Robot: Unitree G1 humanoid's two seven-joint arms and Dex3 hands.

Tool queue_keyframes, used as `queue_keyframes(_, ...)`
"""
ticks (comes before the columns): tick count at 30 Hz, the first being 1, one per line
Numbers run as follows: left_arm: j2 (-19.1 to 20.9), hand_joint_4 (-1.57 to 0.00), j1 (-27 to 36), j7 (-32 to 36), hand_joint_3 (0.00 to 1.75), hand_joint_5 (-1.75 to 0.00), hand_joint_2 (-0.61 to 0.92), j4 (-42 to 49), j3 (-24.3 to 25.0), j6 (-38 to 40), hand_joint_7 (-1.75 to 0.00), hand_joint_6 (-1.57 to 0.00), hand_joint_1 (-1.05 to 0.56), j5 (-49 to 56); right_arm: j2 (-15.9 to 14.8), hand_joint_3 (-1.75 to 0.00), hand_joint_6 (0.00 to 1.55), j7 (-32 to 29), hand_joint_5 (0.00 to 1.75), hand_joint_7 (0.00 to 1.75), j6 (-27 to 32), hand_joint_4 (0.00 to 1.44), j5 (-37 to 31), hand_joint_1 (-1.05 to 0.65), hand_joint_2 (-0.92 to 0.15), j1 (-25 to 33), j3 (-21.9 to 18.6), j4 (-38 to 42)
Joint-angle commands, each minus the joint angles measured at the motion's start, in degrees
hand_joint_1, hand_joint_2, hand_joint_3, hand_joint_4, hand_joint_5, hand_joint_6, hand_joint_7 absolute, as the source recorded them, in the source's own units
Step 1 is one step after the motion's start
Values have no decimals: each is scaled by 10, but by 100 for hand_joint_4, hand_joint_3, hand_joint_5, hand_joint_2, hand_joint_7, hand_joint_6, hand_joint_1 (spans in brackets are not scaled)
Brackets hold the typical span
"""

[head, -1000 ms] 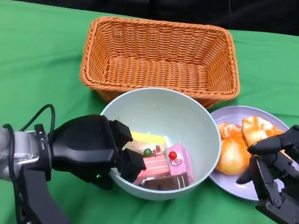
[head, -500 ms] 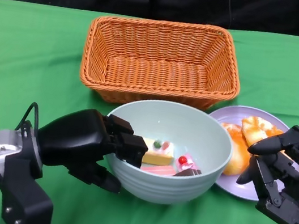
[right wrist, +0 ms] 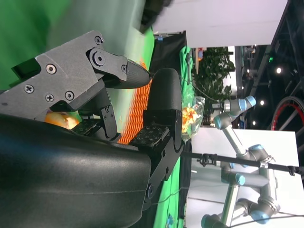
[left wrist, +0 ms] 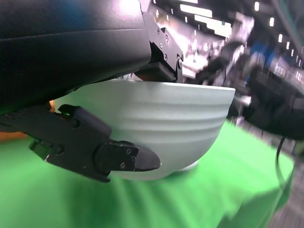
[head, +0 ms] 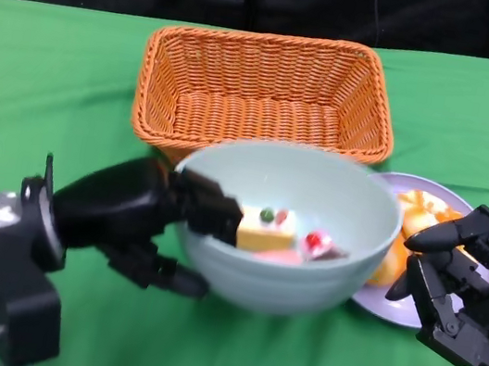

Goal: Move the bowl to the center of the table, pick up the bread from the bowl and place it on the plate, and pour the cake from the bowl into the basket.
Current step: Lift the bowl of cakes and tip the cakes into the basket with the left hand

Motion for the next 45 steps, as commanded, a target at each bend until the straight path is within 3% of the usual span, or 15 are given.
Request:
queue_keyframes(1, 5, -79, 8, -132, 115, -175, 59, -108, 31, 105, -152, -69, -13, -223, -6, -80, 67, -4, 153, 120, 4, 67, -1, -11, -66, 0, -6, -1)
queue_keyframes(5, -12, -79, 13, -214, 118, -175, 57, -138, 63, 163, -153, -69, -12, -287, -6, -80, 66, -2, 154, 122, 0, 67, -1, -11, -66, 0, -7, 3)
queue_keyframes(7, -33, -80, 7, -267, 106, -175, 64, -141, 91, 201, -157, -67, -13, -326, -7, -80, 66, 2, 154, 122, -6, 67, -1, -12, -66, 0, -8, 8)
queue_keyframes(13, -68, -80, 15, -345, 101, -175, 67, -151, 158, 236, -158, -66, -13, -331, -7, -80, 65, 3, 154, 122, -8, 66, -1, -12, -66, -1, -9, 10)
queue_keyframes(17, -135, -80, -70, -330, 113, -175, 60, -104, 214, 370, -164, -64, -19, -348, -9, -79, 66, 9, 155, 121, -8, 66, -7, -12, -67, 0, -4, 18)
queue_keyframes(27, -205, -81, -141, -349, 122, -175, 51, -53, 299, 503, -170, -63, -22, -345, -8, -75, 66, 14, 156, 121, -2, 66, -6, -12, -69, 3, -6, 20)
queue_keyframes(45, -251, -82, -258, -319, 132, -175, 44, 44, 384, 616, -175, -68, -26, -326, -8, -68, 62, 40, 160, 125, -23, 62, 0, -12, -76, 1, -8, 47)
